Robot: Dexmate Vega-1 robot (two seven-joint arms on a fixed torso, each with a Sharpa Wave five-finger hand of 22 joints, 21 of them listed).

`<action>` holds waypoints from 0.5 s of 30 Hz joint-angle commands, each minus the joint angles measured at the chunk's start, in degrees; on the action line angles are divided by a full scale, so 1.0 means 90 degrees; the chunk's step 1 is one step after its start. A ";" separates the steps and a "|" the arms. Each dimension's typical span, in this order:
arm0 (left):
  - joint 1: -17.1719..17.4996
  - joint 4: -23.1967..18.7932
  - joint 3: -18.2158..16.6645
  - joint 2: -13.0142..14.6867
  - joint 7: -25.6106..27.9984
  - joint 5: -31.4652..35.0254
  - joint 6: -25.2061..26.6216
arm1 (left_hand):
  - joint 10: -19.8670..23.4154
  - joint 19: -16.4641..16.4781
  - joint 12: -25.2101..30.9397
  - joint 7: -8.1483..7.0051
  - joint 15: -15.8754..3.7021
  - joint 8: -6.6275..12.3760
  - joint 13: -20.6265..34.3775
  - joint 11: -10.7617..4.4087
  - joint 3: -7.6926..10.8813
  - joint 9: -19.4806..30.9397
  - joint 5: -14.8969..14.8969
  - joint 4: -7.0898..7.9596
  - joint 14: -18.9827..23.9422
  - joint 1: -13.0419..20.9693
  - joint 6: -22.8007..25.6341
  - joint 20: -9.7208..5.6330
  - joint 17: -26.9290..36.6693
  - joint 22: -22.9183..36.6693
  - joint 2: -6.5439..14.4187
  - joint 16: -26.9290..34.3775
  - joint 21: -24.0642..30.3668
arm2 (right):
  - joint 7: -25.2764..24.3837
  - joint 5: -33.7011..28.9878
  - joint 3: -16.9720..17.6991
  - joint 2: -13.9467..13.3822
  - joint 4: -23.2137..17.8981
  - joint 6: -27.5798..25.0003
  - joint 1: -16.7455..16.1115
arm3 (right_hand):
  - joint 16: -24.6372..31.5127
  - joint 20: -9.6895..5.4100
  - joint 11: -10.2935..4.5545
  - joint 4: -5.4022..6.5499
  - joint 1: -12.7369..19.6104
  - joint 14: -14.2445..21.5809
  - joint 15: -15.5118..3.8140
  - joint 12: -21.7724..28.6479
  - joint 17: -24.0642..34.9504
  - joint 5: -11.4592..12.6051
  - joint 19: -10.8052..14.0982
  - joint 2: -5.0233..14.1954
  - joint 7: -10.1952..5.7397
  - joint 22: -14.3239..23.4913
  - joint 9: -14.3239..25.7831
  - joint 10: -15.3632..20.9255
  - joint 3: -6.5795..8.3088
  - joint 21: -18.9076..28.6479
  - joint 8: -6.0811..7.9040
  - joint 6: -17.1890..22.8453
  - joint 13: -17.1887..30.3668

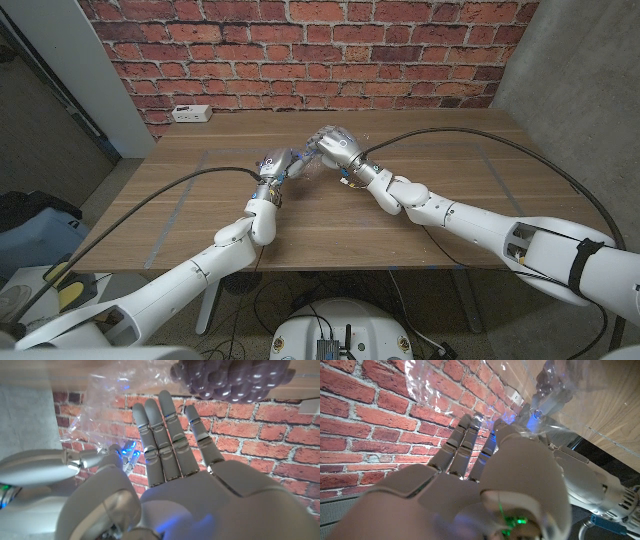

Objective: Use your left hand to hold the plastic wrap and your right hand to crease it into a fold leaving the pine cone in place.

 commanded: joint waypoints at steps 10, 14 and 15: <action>0.0188 -0.1613 0.0222 0.0580 -0.1948 0.1448 0.2193 | -0.1983 -0.1471 -0.1809 -0.0415 -0.0094 -0.1316 -0.1165 -0.0043 0.0239 -0.0956 -0.0044 -0.0206 -0.2333 -0.0682 -0.1565 0.0324 -0.1242 -0.0191 -0.0618 -0.1882 -0.0195 | -0.0033 0.0006 0.0142 -0.0233 -0.0423 -0.0445 -0.0128 | -0.0069 -0.0414 -0.0008 -0.0004 0.0019 0.0063 -0.1099 -0.0025 -0.0002 0.0037 -0.0015 -0.0023 -0.0003 0.0023 0.0011 0.0029 -0.0078 0.0095 -0.0008 0.0104 0.0061; -0.0208 -0.1794 0.0707 0.0699 -0.3098 0.2121 0.2870 | -0.2451 -0.1992 -0.2340 -0.0541 -0.0059 -0.1536 -0.1485 -0.0060 0.0273 -0.1266 -0.0041 -0.0274 -0.2957 -0.0706 -0.1568 0.0403 -0.1604 -0.0388 -0.0708 -0.2285 -0.0458 | 0.0042 -0.0013 0.0296 -0.0484 -0.0803 -0.0629 -0.0327 | -0.0072 -0.0420 -0.0010 -0.0010 0.0044 0.0084 -0.1104 -0.0024 0.0002 0.0044 -0.0025 -0.0017 -0.0001 0.0026 0.0012 0.0039 -0.0089 0.0111 -0.0014 0.0127 0.0070; -0.0285 -0.1830 0.0785 0.0716 -0.3334 0.2212 0.2950 | -0.2454 -0.2104 -0.2379 -0.0557 -0.0056 -0.1538 -0.1521 -0.0077 0.0271 -0.1300 -0.0041 -0.0276 -0.2986 -0.0719 -0.1499 0.0433 -0.1640 -0.0414 -0.0723 -0.2308 -0.0512 | 0.0055 -0.0034 0.0328 -0.0531 -0.0873 -0.0680 -0.0373 | -0.0074 -0.0423 -0.0011 -0.0009 0.0045 0.0088 -0.1099 -0.0024 0.0002 0.0045 -0.0032 -0.0020 -0.0006 0.0027 0.0012 0.0042 -0.0096 0.0113 -0.0020 0.0121 0.0073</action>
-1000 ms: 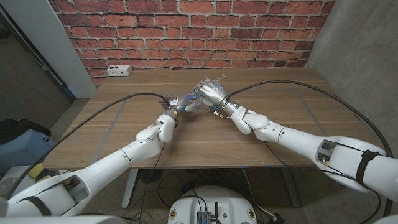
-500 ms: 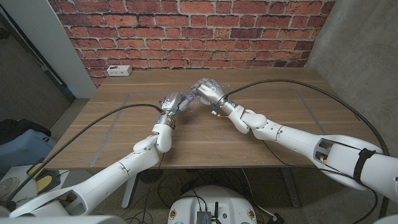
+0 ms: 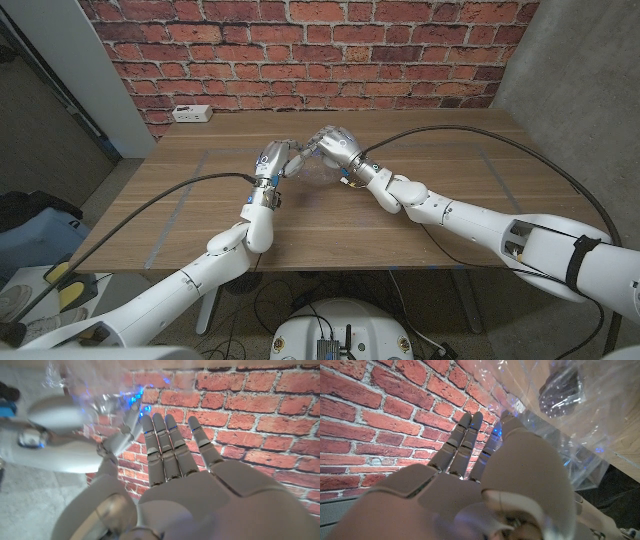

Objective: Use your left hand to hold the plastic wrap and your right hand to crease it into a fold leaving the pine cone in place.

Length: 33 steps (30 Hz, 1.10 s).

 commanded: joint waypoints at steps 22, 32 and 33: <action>0.0348 -0.0140 -0.0243 0.0198 0.0554 -0.0452 -0.1676 | -0.0380 0.0358 0.0274 -0.0328 0.0276 -0.0046 0.0733 0.0133 -0.0042 0.0738 0.0099 0.0005 0.0356 -0.0398 -0.1506 -0.0052 0.0373 -0.0043 -0.0070 0.0177 0.0276 | -0.0011 -0.0198 0.0770 -0.0907 -0.1405 -0.0751 -0.0848 | -0.0080 -0.0446 -0.0023 0.0010 0.0088 0.0105 -0.1082 -0.0008 0.0008 0.0070 -0.0083 -0.0002 0.0009 0.0036 0.0022 0.0072 -0.0117 0.0118 -0.0081 0.0027 0.0058; 0.0632 -0.0651 -0.0424 0.0224 0.0188 -0.0071 -0.1058 | -0.2384 -0.1321 -0.0805 -0.1026 0.0536 -0.1049 0.0481 0.0054 -0.0168 0.0144 0.0114 -0.0037 -0.1578 -0.0699 -0.3636 0.0352 0.0166 -0.0166 -0.0417 -0.0452 -0.0326 | 0.0331 -0.0465 0.0777 -0.1063 -0.1571 -0.0712 -0.1002 | -0.0094 -0.0506 -0.0029 0.0010 0.0115 0.0126 -0.1083 -0.0014 0.0016 0.0082 -0.0094 -0.0008 -0.0040 0.0038 0.0025 0.0093 -0.0155 0.0154 -0.0101 0.0050 0.0071; 0.0646 -0.0594 -0.0421 0.0171 0.0397 0.0023 -0.1122 | -0.2406 -0.1392 -0.0825 -0.0935 0.0550 -0.1040 0.0479 0.0051 -0.0171 0.0130 0.0121 -0.0050 -0.1656 -0.0690 -0.3678 0.0353 0.0155 -0.0183 -0.0437 -0.0458 -0.0364 | 0.0332 -0.0444 0.0802 -0.1059 -0.1575 -0.0716 -0.1024 | -0.0096 -0.0506 -0.0030 0.0009 0.0119 0.0127 -0.1087 -0.0014 0.0017 0.0084 -0.0090 -0.0007 -0.0037 0.0038 0.0025 0.0095 -0.0157 0.0159 -0.0101 0.0053 0.0072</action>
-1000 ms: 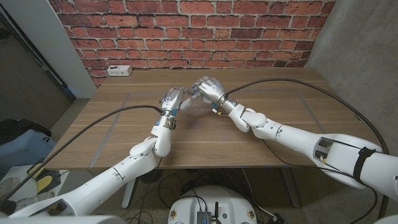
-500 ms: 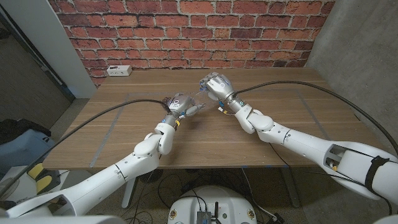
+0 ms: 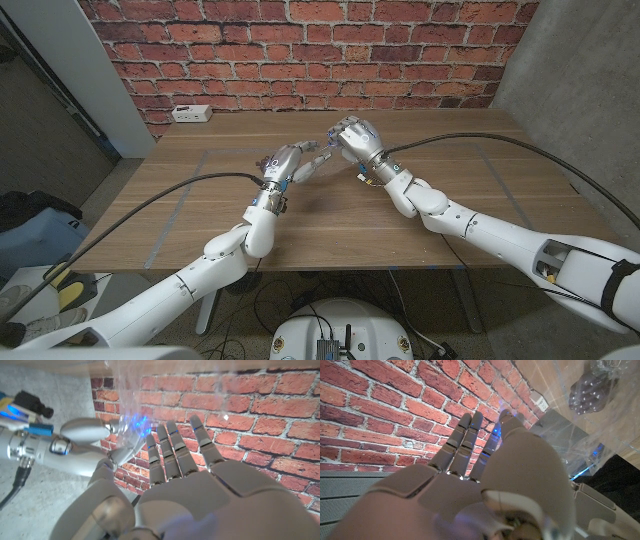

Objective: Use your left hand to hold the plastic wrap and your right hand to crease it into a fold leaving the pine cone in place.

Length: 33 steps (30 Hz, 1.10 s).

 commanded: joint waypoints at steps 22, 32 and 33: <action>0.0431 0.0274 -0.0346 -0.0441 0.1490 0.0156 -0.1454 | 0.0309 -0.0153 0.0186 0.0347 -0.0152 0.0425 0.0081 -0.0013 0.0061 -0.0058 0.0134 0.0019 0.0127 0.0054 0.0305 0.0014 0.0021 -0.0147 0.0028 0.0257 -0.0125 | -0.0717 -0.0786 -0.0393 0.0141 0.0274 0.0871 0.0140 | 0.0529 -0.0563 0.0017 0.0008 0.0245 0.0972 -0.1077 -0.0076 0.0488 0.0145 0.0158 0.0022 0.0102 0.0324 0.0042 0.0100 -0.0269 0.0622 -0.0139 0.0069 0.0103; 0.0457 0.0311 -0.0435 -0.0363 0.1743 0.0016 -0.2603 | 0.0273 0.0059 0.0255 0.0258 -0.0161 0.0283 0.0125 -0.0021 0.0093 -0.0084 0.0143 0.0015 0.0165 0.0046 0.0007 0.0014 0.0057 -0.0109 0.0064 0.0250 -0.0007 | -0.0818 -0.0833 -0.0646 0.0429 0.0654 0.1195 0.0447 | 0.0318 -0.0587 0.0024 0.0011 0.0326 0.0696 -0.1066 -0.0105 0.0452 0.0192 0.0031 0.0052 0.0095 0.0376 0.0051 0.0090 -0.0277 0.0717 -0.0178 0.0067 0.0135; 0.0486 0.0257 -0.0472 -0.0358 0.1824 0.0120 -0.2650 | 0.0198 0.0069 0.0237 0.0211 -0.0150 0.0247 0.0128 -0.0012 0.0096 -0.0100 0.0144 0.0007 0.0076 0.0050 -0.0048 0.0010 0.0053 -0.0105 0.0058 0.0206 0.0002 | -0.0804 -0.0823 -0.0673 0.0457 0.0699 0.1227 0.0473 | 0.0308 -0.0582 0.0023 0.0014 0.0330 0.0690 -0.1067 -0.0106 0.0450 0.0196 0.0025 0.0057 0.0091 0.0376 0.0051 0.0090 -0.0276 0.0723 -0.0182 0.0064 0.0137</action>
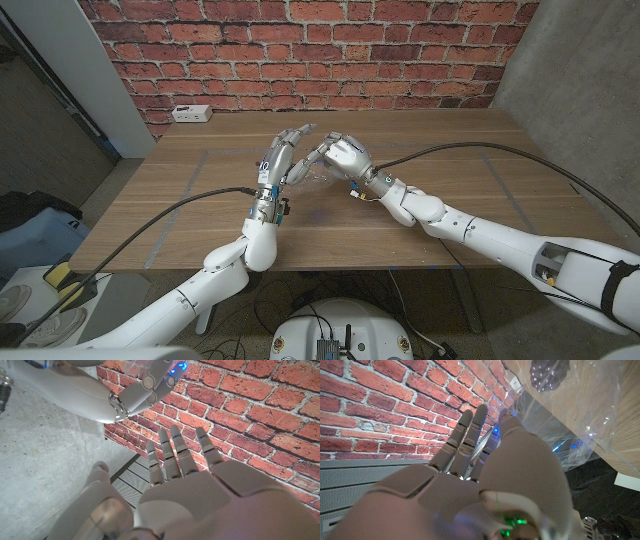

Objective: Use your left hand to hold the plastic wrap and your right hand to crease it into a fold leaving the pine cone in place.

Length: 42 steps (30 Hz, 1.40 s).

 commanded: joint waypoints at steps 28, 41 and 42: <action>-0.0115 0.0565 -0.0585 -0.0387 0.0466 -0.0009 -0.1987 | -0.1008 -0.0364 -0.0872 -0.0835 0.0065 -0.0480 -0.0549 -0.0049 0.0116 -0.0577 0.0052 -0.0046 -0.1207 0.0075 -0.1044 -0.0006 -0.0488 -0.0123 0.0103 -0.0332 -0.0167 | -0.0228 0.0204 -0.1434 0.1416 0.2284 0.1416 0.1140 | -0.0224 -0.0563 0.0007 0.0096 0.0063 -0.0108 -0.0877 -0.0043 -0.0039 0.0070 -0.0113 0.0024 0.0000 0.0009 0.0019 0.0065 -0.0066 0.0215 -0.0064 0.0055 0.0035; -0.0263 0.0763 -0.0622 -0.0481 0.0496 0.0052 -0.2265 | -0.0978 -0.0337 -0.0912 -0.0842 0.0030 -0.0489 -0.0616 -0.0038 0.0132 -0.0617 0.0055 -0.0035 -0.1198 0.0067 -0.1064 -0.0004 -0.0539 -0.0141 0.0135 -0.0317 -0.0169 | -0.0335 0.0562 -0.1750 0.1704 0.2813 0.1592 0.1265 | -0.0283 -0.0546 0.0050 0.0110 0.0090 -0.0092 -0.0852 -0.0090 -0.0046 0.0071 -0.0114 0.0023 0.0027 -0.0009 0.0022 0.0049 -0.0092 0.0319 -0.0096 0.0047 0.0027; -0.0263 0.0763 -0.0628 -0.0486 0.0499 0.0063 -0.2267 | -0.0977 -0.0337 -0.0915 -0.0848 0.0026 -0.0493 -0.0620 -0.0041 0.0133 -0.0619 0.0055 -0.0034 -0.1201 0.0067 -0.1075 -0.0003 -0.0542 -0.0142 0.0137 -0.0318 -0.0170 | -0.0327 0.0588 -0.1768 0.1721 0.2844 0.1604 0.1269 | -0.0298 -0.0545 0.0051 0.0119 0.0084 -0.0100 -0.0850 -0.0093 -0.0054 0.0070 -0.0122 0.0031 0.0025 -0.0012 0.0022 0.0053 -0.0092 0.0324 -0.0100 0.0044 0.0025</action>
